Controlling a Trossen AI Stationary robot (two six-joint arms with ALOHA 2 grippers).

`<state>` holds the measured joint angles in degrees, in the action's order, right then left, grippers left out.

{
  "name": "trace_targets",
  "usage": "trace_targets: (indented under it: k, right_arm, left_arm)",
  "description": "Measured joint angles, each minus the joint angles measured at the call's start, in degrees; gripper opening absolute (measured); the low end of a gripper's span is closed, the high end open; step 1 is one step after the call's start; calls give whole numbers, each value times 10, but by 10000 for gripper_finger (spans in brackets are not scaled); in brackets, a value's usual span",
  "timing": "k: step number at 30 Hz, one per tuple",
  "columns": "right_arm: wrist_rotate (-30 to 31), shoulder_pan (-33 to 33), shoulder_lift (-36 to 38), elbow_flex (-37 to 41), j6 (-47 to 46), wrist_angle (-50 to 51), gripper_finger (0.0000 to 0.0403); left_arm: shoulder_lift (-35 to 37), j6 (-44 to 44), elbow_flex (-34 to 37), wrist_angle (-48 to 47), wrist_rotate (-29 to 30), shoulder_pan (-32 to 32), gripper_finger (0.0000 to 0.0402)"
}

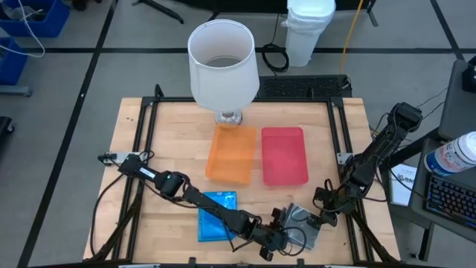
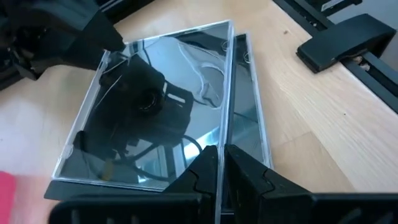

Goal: Pick & place jewel cases by type
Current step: Put the black CD case into the red bin

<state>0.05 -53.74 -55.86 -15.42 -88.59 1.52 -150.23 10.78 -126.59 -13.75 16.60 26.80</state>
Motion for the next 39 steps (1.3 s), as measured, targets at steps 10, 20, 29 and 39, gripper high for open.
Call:
trace_targets:
  k: [10,20,29,39]
  right_arm:
    - [1,0,0,0,8,0,178]
    - [0,0,0,0,4,0,176]
    - [-2,0,0,0,7,-5,174]
    - [-3,0,0,0,11,-5,172]
  left_arm:
    - [0,2,-46,-66,-21,17,35]
    - [-6,-16,-46,-78,-16,5,35]
    - [-6,-24,-47,-97,-32,-10,35]
    - [-6,-23,-47,-92,-33,-18,35]
